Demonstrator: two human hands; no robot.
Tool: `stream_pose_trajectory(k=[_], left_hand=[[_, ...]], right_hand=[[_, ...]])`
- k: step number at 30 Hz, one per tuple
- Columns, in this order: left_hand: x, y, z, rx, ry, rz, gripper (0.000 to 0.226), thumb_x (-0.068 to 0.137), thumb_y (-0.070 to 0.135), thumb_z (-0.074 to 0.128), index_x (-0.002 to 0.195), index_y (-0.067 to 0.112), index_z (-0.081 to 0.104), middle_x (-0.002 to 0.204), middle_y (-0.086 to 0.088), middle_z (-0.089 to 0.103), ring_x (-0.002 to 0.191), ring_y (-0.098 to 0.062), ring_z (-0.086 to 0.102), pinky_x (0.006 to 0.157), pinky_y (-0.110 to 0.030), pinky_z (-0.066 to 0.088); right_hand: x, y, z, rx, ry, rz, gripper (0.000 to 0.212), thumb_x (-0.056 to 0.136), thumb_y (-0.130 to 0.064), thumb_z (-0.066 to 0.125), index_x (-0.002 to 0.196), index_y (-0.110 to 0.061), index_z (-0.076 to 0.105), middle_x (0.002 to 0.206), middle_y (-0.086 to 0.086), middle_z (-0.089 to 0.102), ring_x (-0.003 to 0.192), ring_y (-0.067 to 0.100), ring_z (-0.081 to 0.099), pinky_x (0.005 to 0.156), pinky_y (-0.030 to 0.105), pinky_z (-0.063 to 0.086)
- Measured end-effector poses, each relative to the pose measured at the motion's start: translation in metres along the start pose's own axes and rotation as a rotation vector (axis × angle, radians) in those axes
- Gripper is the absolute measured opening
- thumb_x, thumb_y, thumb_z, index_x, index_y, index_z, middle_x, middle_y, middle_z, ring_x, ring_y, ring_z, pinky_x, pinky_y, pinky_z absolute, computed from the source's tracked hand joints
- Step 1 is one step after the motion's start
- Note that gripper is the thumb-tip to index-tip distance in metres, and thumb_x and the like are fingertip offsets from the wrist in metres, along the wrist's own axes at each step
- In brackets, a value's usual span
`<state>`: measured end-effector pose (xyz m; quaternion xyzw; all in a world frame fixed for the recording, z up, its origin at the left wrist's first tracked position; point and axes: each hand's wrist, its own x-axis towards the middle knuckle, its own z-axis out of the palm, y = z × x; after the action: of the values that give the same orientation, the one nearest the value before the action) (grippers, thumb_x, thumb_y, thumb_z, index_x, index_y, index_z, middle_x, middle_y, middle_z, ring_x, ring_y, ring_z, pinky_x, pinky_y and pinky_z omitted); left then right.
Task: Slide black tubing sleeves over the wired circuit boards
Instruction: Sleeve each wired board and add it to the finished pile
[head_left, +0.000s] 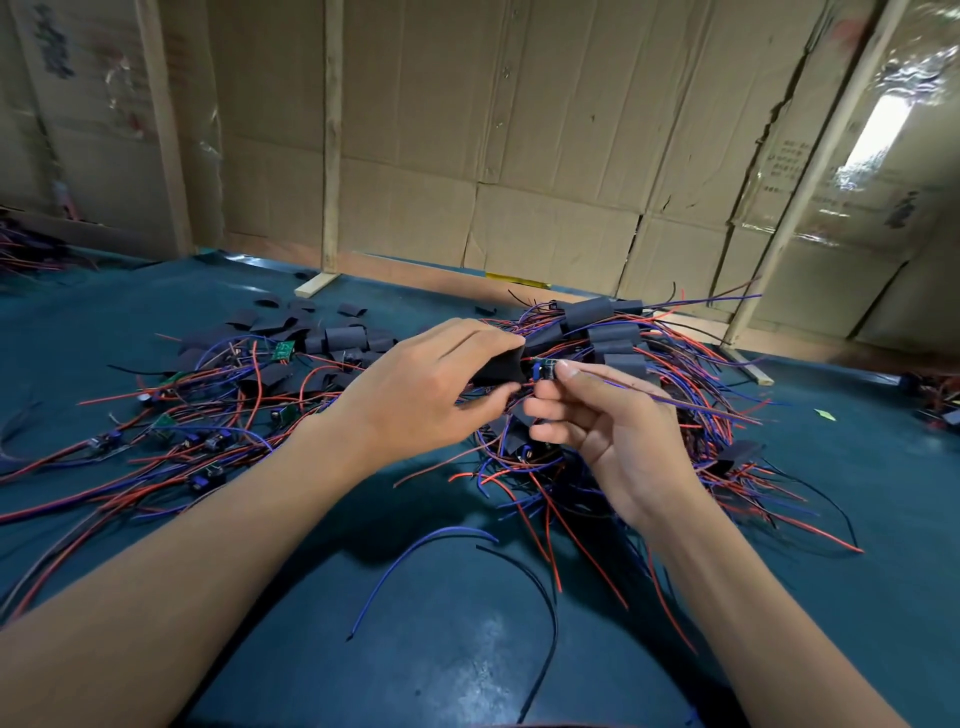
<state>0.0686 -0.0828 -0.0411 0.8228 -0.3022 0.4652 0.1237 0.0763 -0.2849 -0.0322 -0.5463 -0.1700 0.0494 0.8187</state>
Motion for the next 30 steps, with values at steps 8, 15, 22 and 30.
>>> stream_pose_trajectory(k=[8,15,22,30], left_hand=[[0.0008,0.0016,0.0018,0.017,-0.022,0.071,0.034,0.091,0.016,0.069,0.119,-0.003,0.066,0.113,-0.014,0.069,0.104,-0.028,0.067,0.095,-0.035,0.052],[-0.0014,0.0038,0.0039,-0.035,-0.014,0.036,0.036,0.090,0.017,0.067,0.120,-0.003,0.065,0.113,-0.012,0.069,0.104,-0.027,0.066,0.095,-0.036,0.052],[-0.0053,0.0031,0.0052,-0.099,0.002,-0.024,0.036,0.090,0.018,0.068,0.121,-0.001,0.065,0.114,-0.010,0.068,0.104,-0.024,0.066,0.092,-0.036,0.052],[-0.0066,0.0010,0.0045,-0.099,0.005,-0.042,0.037,0.089,0.018,0.071,0.121,0.000,0.065,0.115,-0.009,0.067,0.105,-0.022,0.065,0.094,-0.033,0.052]], right_hand=[[0.0015,0.0001,-0.0002,0.008,-0.028,0.065,0.021,0.075,-0.014,0.071,0.091,-0.001,0.070,0.077,0.018,0.073,0.065,0.026,0.074,0.052,0.028,0.057],[0.0010,0.0001,0.0011,0.007,-0.017,0.042,0.022,0.077,-0.015,0.072,0.091,0.001,0.066,0.072,0.015,0.071,0.062,0.024,0.072,0.051,0.028,0.058],[-0.0011,0.0016,0.0040,-0.004,-0.018,0.079,0.026,0.080,-0.017,0.072,0.095,0.004,0.064,0.076,0.016,0.071,0.066,0.025,0.073,0.052,0.028,0.058],[0.0003,0.0055,0.0046,-0.039,-0.014,0.051,0.012,0.095,-0.009,0.064,0.095,0.003,0.062,0.077,0.019,0.070,0.066,0.028,0.072,0.053,0.031,0.058]])
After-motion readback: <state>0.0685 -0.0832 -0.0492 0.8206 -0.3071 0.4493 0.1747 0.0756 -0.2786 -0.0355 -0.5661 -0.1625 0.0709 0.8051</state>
